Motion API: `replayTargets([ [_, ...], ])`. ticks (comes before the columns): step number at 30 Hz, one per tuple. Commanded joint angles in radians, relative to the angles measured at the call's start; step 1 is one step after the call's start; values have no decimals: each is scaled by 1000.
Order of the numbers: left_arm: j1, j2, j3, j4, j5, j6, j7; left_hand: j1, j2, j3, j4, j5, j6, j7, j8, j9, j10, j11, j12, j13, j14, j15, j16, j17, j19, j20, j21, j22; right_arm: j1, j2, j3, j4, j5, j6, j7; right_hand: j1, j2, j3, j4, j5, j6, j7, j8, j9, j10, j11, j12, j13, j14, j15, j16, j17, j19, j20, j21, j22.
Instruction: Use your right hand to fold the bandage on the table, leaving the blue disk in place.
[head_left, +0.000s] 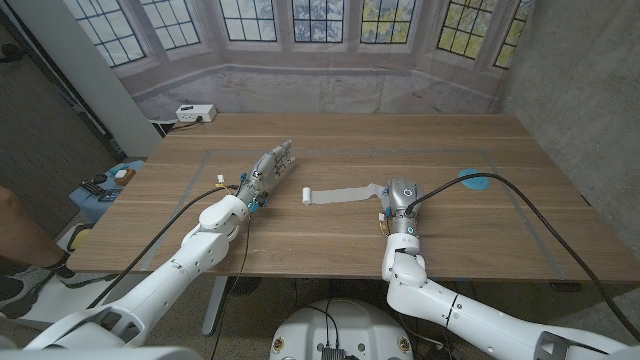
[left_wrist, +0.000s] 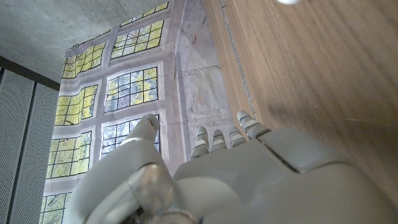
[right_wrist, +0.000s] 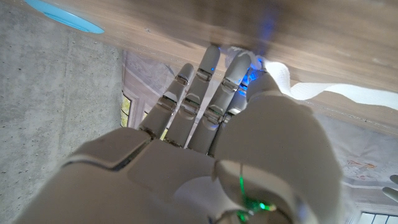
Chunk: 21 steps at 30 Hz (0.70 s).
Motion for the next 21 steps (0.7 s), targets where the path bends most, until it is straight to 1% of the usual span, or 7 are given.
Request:
replayTargets([
  [1, -14, -6, 5, 18, 1, 0, -11, 0, 7, 0, -5, 4, 6, -6, 0, 3, 0, -2, -1, 4, 5, 0, -1, 2, 1, 3, -2, 3, -8, 13, 14, 10, -10, 16, -32, 17, -2, 7, -1, 9, 14, -11, 4, 1, 7, -3, 6, 5, 19, -83, 8, 5, 5, -93, 2, 4],
  [7, -17, -9, 7, 23, 3, 2, -12, 0, 7, 0, -5, 4, 6, -7, 0, 3, -1, -3, -2, 4, 5, 0, -1, 2, 1, 4, -2, 3, -13, 15, 21, 9, -13, 29, -48, 23, 2, 8, 1, 11, 10, -8, 2, 1, -2, 0, 4, 12, 25, -83, 9, 9, 1, -98, 1, 4],
  [13, -16, -11, 7, 23, 3, 3, -9, 0, 7, 0, -5, 4, 6, -5, 0, 3, 0, -3, -1, 4, 5, 0, -1, 2, 0, 5, -2, 3, -17, 13, 27, 1, -16, 38, -54, 30, 8, 9, 4, 13, 1, -2, -2, 1, -17, 9, 1, 21, 27, -83, 7, 14, -3, -102, -1, 5],
  [21, -14, -11, 9, 18, 6, 5, -2, 0, 7, 0, -6, 4, 5, -5, 0, 3, -1, 2, -2, 4, 4, 0, -2, 2, 0, 4, -2, 3, -20, 8, 33, -15, -26, 50, -59, 38, 15, 10, 5, 16, -9, 2, -5, 3, -28, 11, 2, 35, 30, -83, 7, 22, -7, -101, -2, 6],
])
